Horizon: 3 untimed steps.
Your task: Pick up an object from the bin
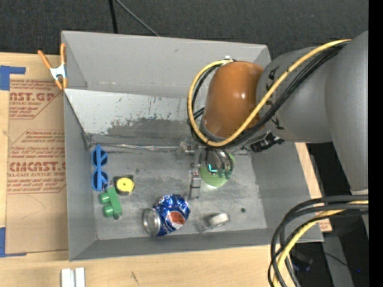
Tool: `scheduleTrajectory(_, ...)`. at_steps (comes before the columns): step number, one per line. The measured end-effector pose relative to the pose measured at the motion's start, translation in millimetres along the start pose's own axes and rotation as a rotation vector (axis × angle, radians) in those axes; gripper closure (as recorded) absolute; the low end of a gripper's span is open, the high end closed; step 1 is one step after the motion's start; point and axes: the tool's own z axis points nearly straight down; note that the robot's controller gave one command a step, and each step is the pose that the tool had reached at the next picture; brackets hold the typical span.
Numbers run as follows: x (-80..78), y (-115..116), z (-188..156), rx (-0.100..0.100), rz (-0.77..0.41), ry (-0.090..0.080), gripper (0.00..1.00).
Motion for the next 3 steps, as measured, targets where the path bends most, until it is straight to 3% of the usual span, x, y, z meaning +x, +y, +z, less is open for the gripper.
scheduleTrajectory(1,35.4,44.5,47.9,0.000,-0.180,-0.003,0.00)
scheduleTrajectory(2,33.6,43.9,45.8,0.000,-0.178,-0.008,1.00)
scheduleTrajectory(3,19.1,6.6,-182.8,0.002,-0.196,-0.019,1.00)
